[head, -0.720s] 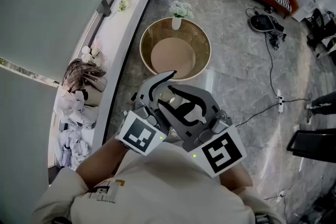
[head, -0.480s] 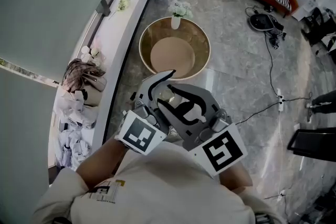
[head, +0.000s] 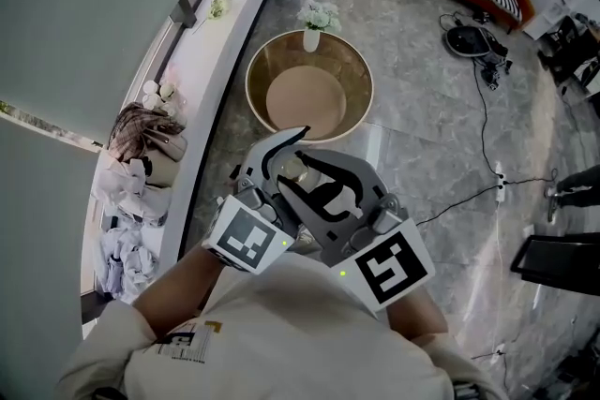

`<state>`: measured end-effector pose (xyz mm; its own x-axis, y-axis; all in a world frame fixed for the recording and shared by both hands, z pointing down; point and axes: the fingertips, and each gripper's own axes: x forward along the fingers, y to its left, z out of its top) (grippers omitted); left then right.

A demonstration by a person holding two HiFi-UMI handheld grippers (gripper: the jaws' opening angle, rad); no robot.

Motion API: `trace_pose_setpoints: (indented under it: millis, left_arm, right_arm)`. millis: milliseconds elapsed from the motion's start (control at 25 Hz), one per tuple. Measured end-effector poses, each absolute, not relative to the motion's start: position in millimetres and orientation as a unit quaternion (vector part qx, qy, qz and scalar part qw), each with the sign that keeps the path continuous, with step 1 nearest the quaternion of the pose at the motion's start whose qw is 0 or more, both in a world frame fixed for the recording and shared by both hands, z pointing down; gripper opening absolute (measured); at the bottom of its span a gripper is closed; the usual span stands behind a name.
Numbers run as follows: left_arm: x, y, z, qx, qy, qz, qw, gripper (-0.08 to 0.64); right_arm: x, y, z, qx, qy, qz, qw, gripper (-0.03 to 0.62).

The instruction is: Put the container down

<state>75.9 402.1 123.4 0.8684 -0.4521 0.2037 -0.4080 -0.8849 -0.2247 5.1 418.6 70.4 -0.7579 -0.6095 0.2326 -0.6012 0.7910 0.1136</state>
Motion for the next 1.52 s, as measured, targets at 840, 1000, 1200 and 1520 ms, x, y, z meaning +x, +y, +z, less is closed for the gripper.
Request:
trace_pose_setpoints:
  millis: [840, 1000, 1200, 1520]
  left_arm:
    - [119.0, 413.7, 131.9, -0.951, 0.269, -0.127, 0.088, 0.376]
    - [115.0, 408.4, 132.3, -0.948, 0.276, -0.129, 0.088, 0.376]
    - [110.2, 400.6, 132.7, -0.947, 0.277, -0.128, 0.101, 0.376]
    - [94.0, 371.4, 141.8, -0.947, 0.28, -0.121, 0.1, 0.376]
  right_arm:
    - [50.3, 438.4, 82.5, 0.271, -0.952, -0.036, 0.139, 0.13]
    - [46.5, 434.1, 81.0, 0.266, -0.954, -0.045, 0.132, 0.13]
    - [41.8, 427.4, 82.2, 0.267, -0.954, -0.045, 0.126, 0.13]
    - [24.9, 398.2, 91.8, 0.267, -0.954, -0.046, 0.131, 0.131]
